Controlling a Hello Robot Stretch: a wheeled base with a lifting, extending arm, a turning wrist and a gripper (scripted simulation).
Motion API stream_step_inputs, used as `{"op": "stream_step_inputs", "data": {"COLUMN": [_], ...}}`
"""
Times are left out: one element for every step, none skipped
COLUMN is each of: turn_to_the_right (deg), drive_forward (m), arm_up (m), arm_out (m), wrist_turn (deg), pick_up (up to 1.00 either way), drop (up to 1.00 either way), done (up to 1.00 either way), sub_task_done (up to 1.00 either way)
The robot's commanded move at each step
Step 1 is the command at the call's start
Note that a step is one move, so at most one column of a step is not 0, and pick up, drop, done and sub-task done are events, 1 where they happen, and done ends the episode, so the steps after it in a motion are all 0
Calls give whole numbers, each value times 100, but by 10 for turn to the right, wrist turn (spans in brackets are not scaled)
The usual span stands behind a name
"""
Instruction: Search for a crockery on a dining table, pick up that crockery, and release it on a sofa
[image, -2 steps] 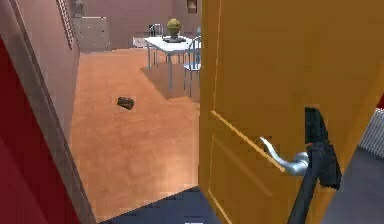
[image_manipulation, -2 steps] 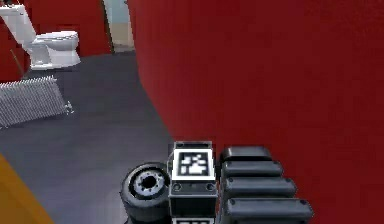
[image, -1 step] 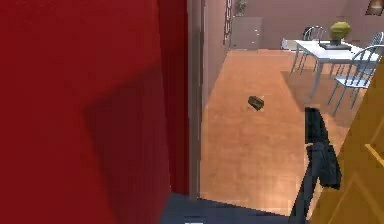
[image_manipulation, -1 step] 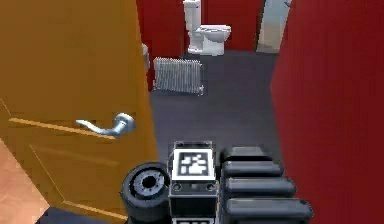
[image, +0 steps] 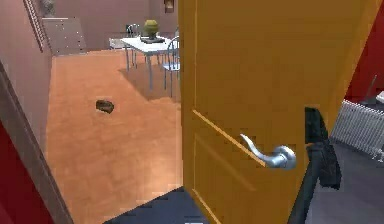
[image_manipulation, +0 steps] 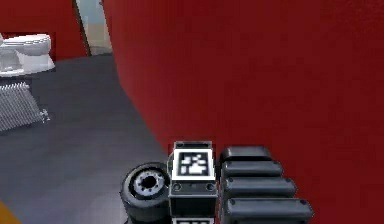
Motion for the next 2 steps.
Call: {"op": "stream_step_inputs", "data": {"turn_to_the_right": [300,0], "drive_forward": [0,30], "arm_up": [0,0], "arm_out": [0,0], "wrist_turn": [0,0], "pick_up": [0,0], "drop": [0,0], "done": [0,0], "sub_task_done": [0,0]}}
